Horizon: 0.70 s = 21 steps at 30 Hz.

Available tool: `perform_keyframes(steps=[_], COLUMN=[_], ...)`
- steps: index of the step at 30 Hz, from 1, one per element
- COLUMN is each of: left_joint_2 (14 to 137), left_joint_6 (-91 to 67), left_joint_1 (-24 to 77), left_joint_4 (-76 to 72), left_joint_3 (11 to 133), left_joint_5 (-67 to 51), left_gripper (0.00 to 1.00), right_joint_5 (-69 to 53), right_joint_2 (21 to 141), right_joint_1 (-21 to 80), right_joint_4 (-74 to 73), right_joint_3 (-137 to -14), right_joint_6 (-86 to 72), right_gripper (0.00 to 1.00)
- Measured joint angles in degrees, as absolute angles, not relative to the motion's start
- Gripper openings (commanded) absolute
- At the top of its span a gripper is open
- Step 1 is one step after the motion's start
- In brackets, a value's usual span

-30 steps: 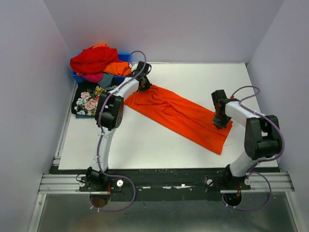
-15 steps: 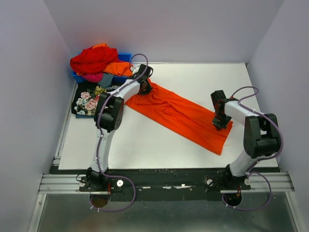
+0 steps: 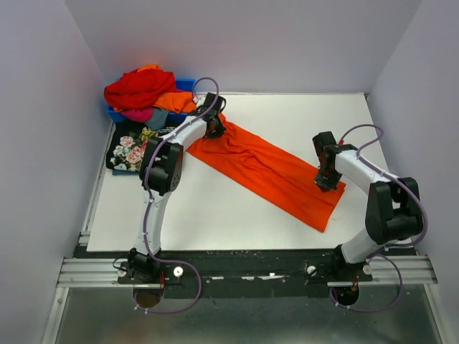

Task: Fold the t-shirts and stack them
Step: Rotate the tshirt 85 degrees

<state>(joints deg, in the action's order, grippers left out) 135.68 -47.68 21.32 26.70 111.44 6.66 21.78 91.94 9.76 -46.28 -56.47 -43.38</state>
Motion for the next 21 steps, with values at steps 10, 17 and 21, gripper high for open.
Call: perform_keyframes(steps=[10, 17, 21], left_joint_2=[124.3, 123.5, 123.6], left_joint_6=[-41.4, -39.1, -38.9], left_joint_1=[21.9, 22.7, 23.7], left_joint_4=[22.7, 20.8, 21.5], left_joint_3=[102.3, 102.2, 102.1], left_joint_5=[6.7, 2.9, 1.7], left_gripper=[0.47, 0.54, 0.52], right_joint_5=[16.2, 4.3, 0.3], right_joint_2=[87.3, 89.2, 90.8], right_joint_1=[9.9, 11.3, 11.6], right_joint_4=[-41.0, -31.2, -27.0], right_joint_3=[-63.4, -64.4, -65.6], right_joint_6=[-34.3, -31.2, -30.7], right_gripper=[0.01, 0.01, 0.01])
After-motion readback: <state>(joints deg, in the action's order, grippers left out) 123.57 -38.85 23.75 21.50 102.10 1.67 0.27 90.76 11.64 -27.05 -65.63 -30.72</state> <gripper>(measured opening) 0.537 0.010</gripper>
